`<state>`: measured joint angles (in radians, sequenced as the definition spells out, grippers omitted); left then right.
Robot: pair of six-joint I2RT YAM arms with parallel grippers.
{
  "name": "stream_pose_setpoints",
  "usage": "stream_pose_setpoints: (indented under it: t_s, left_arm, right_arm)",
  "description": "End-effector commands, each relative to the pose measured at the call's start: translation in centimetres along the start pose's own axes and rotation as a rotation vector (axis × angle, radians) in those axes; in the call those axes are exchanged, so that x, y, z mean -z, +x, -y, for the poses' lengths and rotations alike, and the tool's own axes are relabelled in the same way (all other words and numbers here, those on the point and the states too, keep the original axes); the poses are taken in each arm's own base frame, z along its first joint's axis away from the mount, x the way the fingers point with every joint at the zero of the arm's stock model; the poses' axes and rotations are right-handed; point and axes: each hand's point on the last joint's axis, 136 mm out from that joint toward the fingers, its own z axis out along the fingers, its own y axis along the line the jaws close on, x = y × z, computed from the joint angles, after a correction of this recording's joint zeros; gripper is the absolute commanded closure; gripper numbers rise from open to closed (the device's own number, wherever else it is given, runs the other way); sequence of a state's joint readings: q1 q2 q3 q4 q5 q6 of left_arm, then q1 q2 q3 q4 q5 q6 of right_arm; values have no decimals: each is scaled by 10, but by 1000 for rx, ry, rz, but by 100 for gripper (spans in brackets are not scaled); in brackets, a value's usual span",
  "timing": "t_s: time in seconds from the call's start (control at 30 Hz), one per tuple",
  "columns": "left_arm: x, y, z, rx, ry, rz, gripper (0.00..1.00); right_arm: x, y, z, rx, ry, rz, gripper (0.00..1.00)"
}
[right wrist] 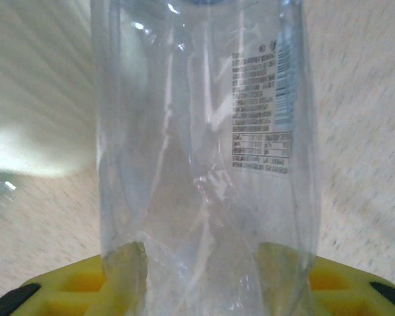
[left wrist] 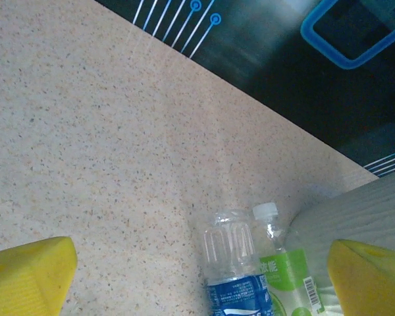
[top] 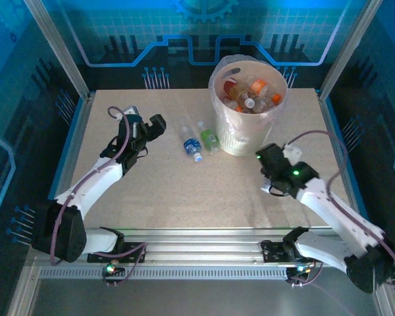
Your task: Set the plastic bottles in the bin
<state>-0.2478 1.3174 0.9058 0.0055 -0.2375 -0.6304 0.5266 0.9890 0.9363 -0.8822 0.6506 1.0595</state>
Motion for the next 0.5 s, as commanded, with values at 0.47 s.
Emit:
stream_pose_setpoints:
  t_s: [0.47]
  left_arm:
    - [-32,80,25,-15,11,-235,1]
  right_arm:
    - [94,-161,-140,466,-342,140,68]
